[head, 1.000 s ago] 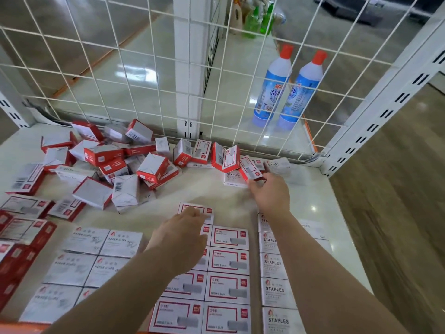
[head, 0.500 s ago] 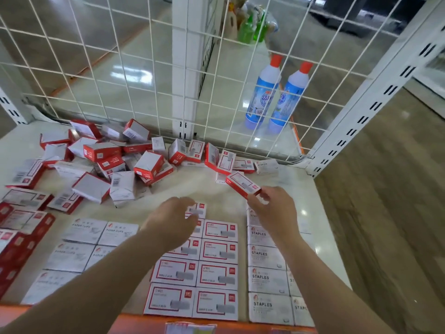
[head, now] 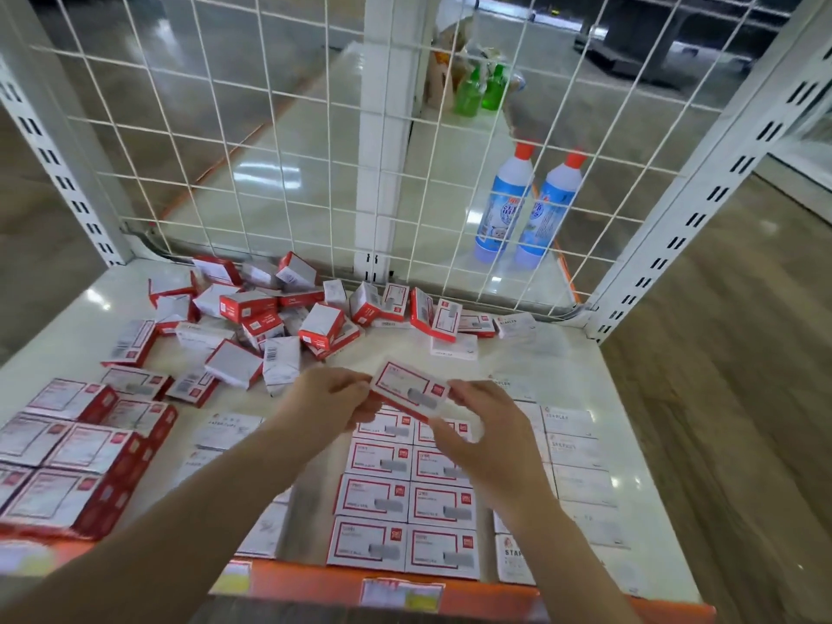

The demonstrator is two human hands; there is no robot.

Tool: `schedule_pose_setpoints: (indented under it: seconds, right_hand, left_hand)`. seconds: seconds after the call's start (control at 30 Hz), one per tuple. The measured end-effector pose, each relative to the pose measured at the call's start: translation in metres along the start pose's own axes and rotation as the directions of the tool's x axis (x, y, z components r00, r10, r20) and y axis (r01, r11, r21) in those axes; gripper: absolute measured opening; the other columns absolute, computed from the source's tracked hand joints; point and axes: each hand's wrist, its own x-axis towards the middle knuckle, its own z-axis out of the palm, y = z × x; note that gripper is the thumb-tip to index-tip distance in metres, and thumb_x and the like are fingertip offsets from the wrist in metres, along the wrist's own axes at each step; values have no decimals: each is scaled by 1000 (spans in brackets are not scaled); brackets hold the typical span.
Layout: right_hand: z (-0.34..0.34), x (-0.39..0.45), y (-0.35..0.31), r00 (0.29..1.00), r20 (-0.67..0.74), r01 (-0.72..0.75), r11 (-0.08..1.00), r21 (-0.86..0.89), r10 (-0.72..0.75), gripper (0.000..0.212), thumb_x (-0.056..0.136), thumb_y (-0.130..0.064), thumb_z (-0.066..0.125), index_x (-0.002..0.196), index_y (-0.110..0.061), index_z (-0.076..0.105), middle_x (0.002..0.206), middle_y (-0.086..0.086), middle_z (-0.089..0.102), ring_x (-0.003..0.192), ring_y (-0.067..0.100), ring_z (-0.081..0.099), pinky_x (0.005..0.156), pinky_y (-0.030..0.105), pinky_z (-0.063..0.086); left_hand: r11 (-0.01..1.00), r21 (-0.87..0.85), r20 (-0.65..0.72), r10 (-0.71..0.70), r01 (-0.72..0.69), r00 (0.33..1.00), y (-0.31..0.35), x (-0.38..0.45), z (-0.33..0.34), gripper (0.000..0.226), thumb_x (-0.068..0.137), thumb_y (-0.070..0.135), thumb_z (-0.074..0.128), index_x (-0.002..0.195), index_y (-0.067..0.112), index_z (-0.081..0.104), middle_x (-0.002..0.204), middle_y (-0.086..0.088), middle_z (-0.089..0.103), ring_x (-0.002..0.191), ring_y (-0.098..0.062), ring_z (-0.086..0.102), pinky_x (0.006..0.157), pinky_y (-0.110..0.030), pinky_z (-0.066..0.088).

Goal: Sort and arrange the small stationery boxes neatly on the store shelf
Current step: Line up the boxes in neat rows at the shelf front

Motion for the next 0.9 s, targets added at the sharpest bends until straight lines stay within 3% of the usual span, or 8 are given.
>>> schedule_pose_setpoints:
  seconds: [0.07,0.13,0.2,0.33,0.47,0.53,0.7,0.9]
  right_hand:
    - [3,-4,-2,998,53,-37,996,83,33,43,86,-24,61,127,-29,51,104,-22,50,93,-11,49,83,1,36]
    - [4,-7,-4,992,105,-80,987,139,65,48,88,-17,59,133,-28,46,110,-17,56,101,-6,53,97,14,42]
    - [6,-8,-4,992,105,-85,984,155,69,49,89,-12,57,134,-27,44,108,-15,58,104,1,56,100,20,42]
    - [9,-9,-1,995,66,-88,980,180,77,44,88,-10,58,128,-27,50,105,-17,59,97,-3,56,94,11,43]
    - [12,-9,1,995,61,-92,982,167,83,39,86,-23,62,122,-31,50,105,-22,54,93,-6,54,76,-3,37]
    - [14,-11,2,993,74,-103,982,158,93,36,87,-27,62,119,-35,48,105,-24,53,93,-5,54,78,-1,38]
    - [16,-14,4,988,95,-136,982,132,124,44,84,-24,65,116,-43,42,109,-23,51,103,-1,54,97,20,44]
    - [18,-15,6,985,89,-157,977,144,145,40,84,-25,65,109,-43,40,101,-26,50,91,-4,55,83,7,43]
  left_hand:
    - [1000,0,13,-17,17,1000,-4,-6,-5,24,93,6,51,77,20,62,77,4,68,73,-8,64,61,-15,49]
    - [999,20,16,-34,34,999,-9,-9,-10,23,91,6,53,76,19,63,73,6,69,70,-7,65,57,-13,49]
    - [999,16,25,-46,46,999,-13,-11,-12,19,90,7,55,78,17,65,74,5,70,71,-7,67,57,-12,50]
    - [998,12,61,-61,60,996,-13,-15,-9,13,91,9,55,86,14,66,81,3,70,76,-9,67,62,-14,51]
    - [998,-2,79,-64,65,995,-14,-15,-5,15,91,10,54,81,15,65,83,1,70,79,-13,67,77,-23,54]
    - [997,-25,80,-75,77,994,-15,-15,-3,15,91,10,54,80,15,64,83,0,71,80,-15,68,81,-27,54]
    - [992,-77,85,-95,101,992,-19,-14,0,15,92,12,54,82,12,65,85,-3,72,82,-18,69,82,-31,55]
    - [990,-87,82,-101,108,992,-21,-9,3,14,92,15,54,85,13,65,87,-5,72,86,-21,69,86,-35,54]
